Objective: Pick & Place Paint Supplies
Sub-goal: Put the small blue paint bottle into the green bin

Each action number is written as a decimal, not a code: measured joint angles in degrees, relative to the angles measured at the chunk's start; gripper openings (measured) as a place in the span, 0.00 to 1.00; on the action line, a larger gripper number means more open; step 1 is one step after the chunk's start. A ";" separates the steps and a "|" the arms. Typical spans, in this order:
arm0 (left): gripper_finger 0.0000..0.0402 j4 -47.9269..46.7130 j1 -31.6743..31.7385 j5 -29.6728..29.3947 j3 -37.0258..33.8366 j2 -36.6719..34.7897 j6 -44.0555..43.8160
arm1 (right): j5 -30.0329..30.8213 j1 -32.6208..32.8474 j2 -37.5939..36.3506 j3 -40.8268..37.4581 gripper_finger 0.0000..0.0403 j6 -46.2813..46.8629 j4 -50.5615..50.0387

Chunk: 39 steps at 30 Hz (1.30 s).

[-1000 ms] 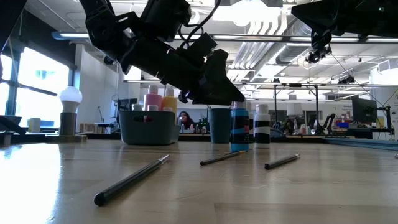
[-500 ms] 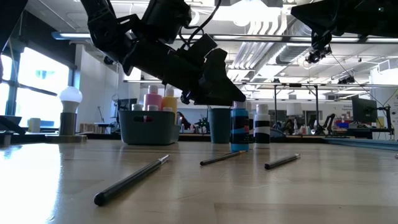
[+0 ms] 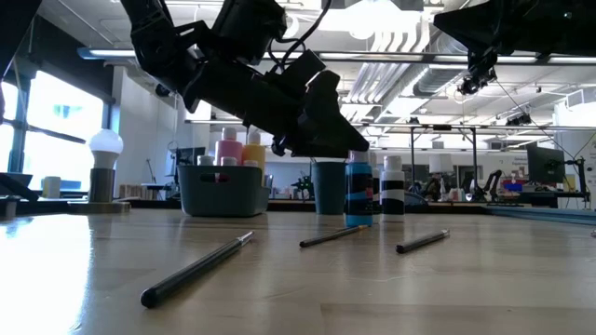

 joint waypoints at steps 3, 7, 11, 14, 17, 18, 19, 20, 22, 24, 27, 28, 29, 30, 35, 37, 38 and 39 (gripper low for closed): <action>0.61 0.42 0.00 -0.01 0.00 0.00 -0.09 | 0.00 0.01 -0.02 0.00 0.00 0.00 0.00; 0.61 1.32 0.00 -0.04 0.00 0.00 -1.04 | 0.00 0.00 0.00 0.00 0.00 0.00 0.00; 0.61 1.22 0.00 -0.06 0.00 0.00 -1.05 | 0.00 0.00 -0.02 0.00 0.00 0.00 0.00; 0.61 1.09 0.00 -0.09 0.00 0.35 -1.05 | 0.00 0.00 0.00 0.00 0.00 0.00 0.00; 0.61 2.52 0.00 -0.13 -0.02 2.15 -1.07 | 0.00 0.00 -0.01 0.00 0.00 0.00 -0.02; 0.61 2.72 0.00 0.05 0.34 2.98 -1.09 | 0.00 0.00 -0.02 0.00 0.00 0.02 0.00; 0.61 2.87 0.00 0.23 1.12 3.89 -1.07 | 0.00 0.02 -0.01 0.00 0.00 0.02 -0.02; 0.61 2.80 0.00 0.48 1.51 4.39 -1.07 | 0.00 0.02 0.00 0.00 0.00 0.02 -0.06; 0.61 2.06 0.00 0.47 1.98 4.88 -1.08 | 0.00 0.00 -0.02 0.02 0.00 0.02 -0.13; 0.61 2.54 0.00 0.48 2.43 5.35 -0.89 | 0.00 0.00 0.00 0.02 0.00 0.02 -0.46; 0.61 2.62 0.00 0.43 2.40 5.34 0.05 | 0.00 0.02 -0.02 0.02 0.00 -0.03 -0.90; 0.61 2.76 0.00 0.42 2.40 5.33 0.27 | 0.04 0.00 0.00 0.02 0.00 -0.19 -0.96; 0.61 2.88 0.00 0.42 2.40 5.33 0.32 | 0.25 0.00 -0.02 0.02 0.00 -0.22 -0.94; 0.61 2.93 0.00 0.42 2.41 5.33 0.37 | 0.63 0.02 -0.02 0.02 0.00 -0.23 -0.94; 0.61 2.97 0.00 0.42 2.43 5.31 0.42 | 1.06 0.02 -0.01 0.02 0.00 -0.35 -1.36; 0.61 3.30 0.00 0.41 2.43 5.31 0.42 | 1.07 0.00 -0.02 0.02 0.00 -0.35 -1.36; 0.61 3.49 0.00 0.41 2.43 5.28 0.42 | 1.05 0.00 -0.02 0.02 0.00 -0.35 -1.36; 0.61 3.85 0.00 0.41 2.43 5.27 0.42 | 1.05 0.00 -0.02 0.02 0.00 -0.35 -1.36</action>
